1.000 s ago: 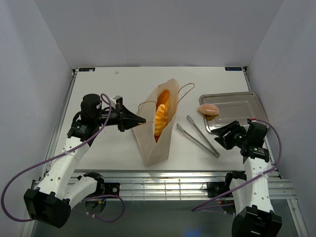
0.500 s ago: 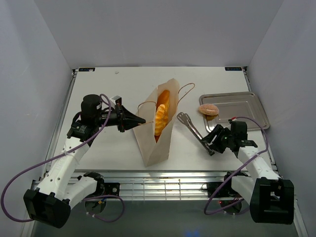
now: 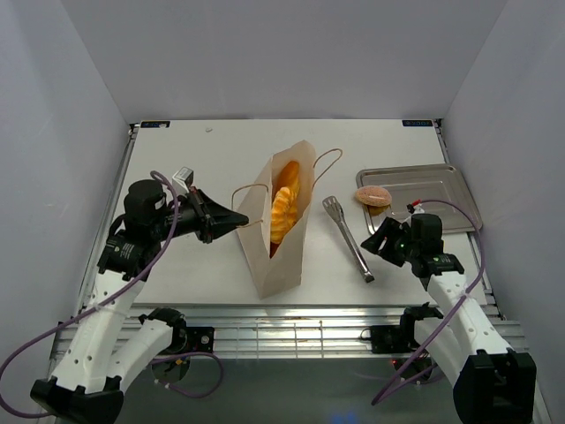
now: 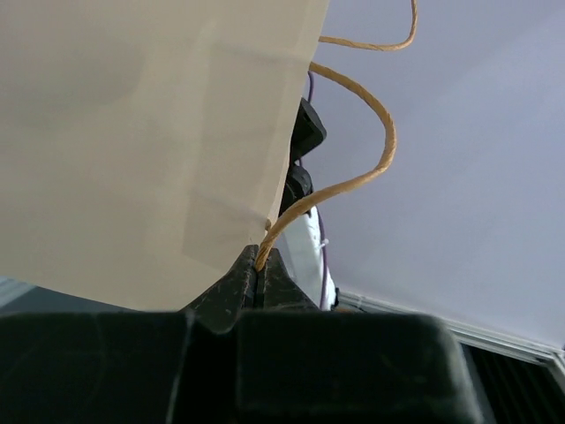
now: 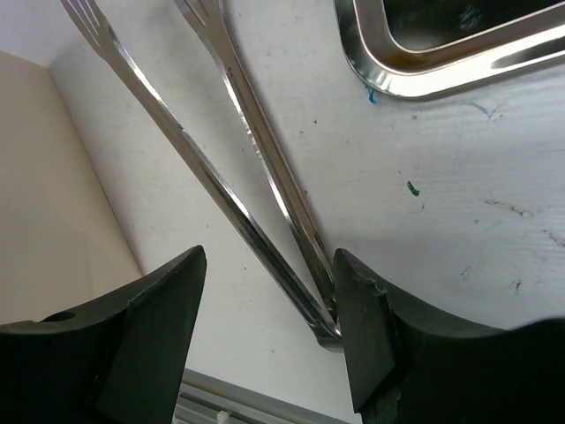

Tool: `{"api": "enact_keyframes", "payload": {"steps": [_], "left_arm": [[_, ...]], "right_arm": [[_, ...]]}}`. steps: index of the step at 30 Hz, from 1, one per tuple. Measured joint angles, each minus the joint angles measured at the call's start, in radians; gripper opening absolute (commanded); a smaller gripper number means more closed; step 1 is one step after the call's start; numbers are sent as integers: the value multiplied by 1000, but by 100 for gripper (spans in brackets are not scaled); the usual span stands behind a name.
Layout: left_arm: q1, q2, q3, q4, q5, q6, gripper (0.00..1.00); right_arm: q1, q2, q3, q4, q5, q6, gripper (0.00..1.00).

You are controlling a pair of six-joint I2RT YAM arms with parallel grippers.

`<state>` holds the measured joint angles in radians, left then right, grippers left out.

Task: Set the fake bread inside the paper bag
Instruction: Adjust the clamp at the center of the board.

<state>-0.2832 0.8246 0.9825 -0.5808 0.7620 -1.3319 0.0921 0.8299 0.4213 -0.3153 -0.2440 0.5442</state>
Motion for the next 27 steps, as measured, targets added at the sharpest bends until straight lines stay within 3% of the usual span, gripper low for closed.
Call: {"api": "enact_keyframes", "payload": {"steps": [7,13,17,24,27], "left_arm": [[0,-138,-8,-59,-126,128,0],[0,-254,-87,-35,-146,171,0],[0,-262,-112,-16,-119,186,0],[0,-260,-113,23,-101,208,0],[0,-270,-119,45,-92,209,0]], "right_arm": [[0,21,-4,20,28,-34,65],[1,53,-51,115,-3,-40,63],[2,123,-55,162,-24,-67,56],[2,128,-128,263,-89,-116,34],[2,130,-138,297,-124,-134,31]]}}
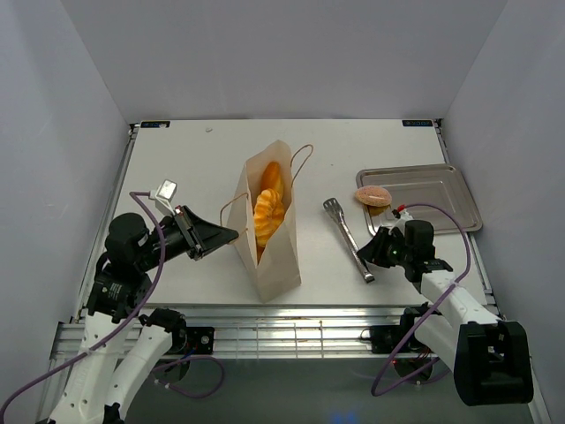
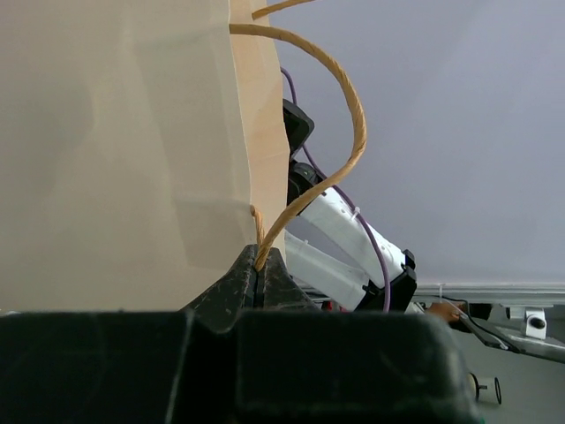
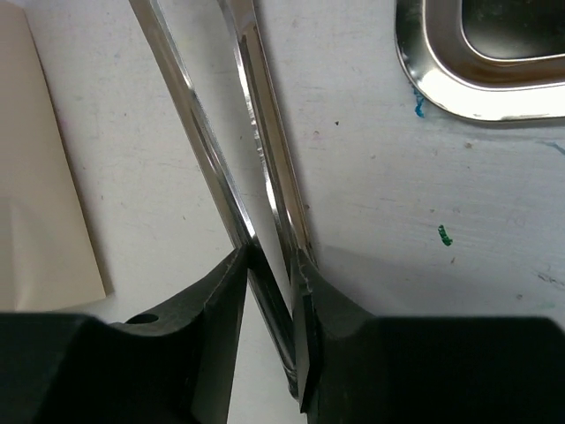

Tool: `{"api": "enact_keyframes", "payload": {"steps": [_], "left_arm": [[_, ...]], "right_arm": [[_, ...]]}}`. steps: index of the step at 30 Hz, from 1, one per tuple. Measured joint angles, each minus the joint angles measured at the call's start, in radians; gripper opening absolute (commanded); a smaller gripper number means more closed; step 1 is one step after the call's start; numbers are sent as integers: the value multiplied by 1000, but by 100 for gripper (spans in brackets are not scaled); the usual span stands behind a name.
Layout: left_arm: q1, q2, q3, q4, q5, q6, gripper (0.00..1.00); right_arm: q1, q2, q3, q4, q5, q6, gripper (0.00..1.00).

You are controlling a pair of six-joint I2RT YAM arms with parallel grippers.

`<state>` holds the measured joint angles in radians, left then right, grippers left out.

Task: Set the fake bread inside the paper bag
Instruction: Adjust the clamp at the center of the board.

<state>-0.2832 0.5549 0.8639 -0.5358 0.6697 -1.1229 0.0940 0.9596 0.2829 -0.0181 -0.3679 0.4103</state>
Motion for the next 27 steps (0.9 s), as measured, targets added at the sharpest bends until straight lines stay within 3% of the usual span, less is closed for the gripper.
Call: {"api": "enact_keyframes", "payload": {"steps": [15,20,27], "left_arm": [[0,-74,-112,110,55,-14,0],[0,-120,-172,150,67,-33,0],[0,-136,-210,190,83,-53,0]], "right_arm": [[119,-66,-19,37,-19,-25,14],[231,-56,-19,43,44,-17,11],[484,60,48,44,237,16,8]]}}
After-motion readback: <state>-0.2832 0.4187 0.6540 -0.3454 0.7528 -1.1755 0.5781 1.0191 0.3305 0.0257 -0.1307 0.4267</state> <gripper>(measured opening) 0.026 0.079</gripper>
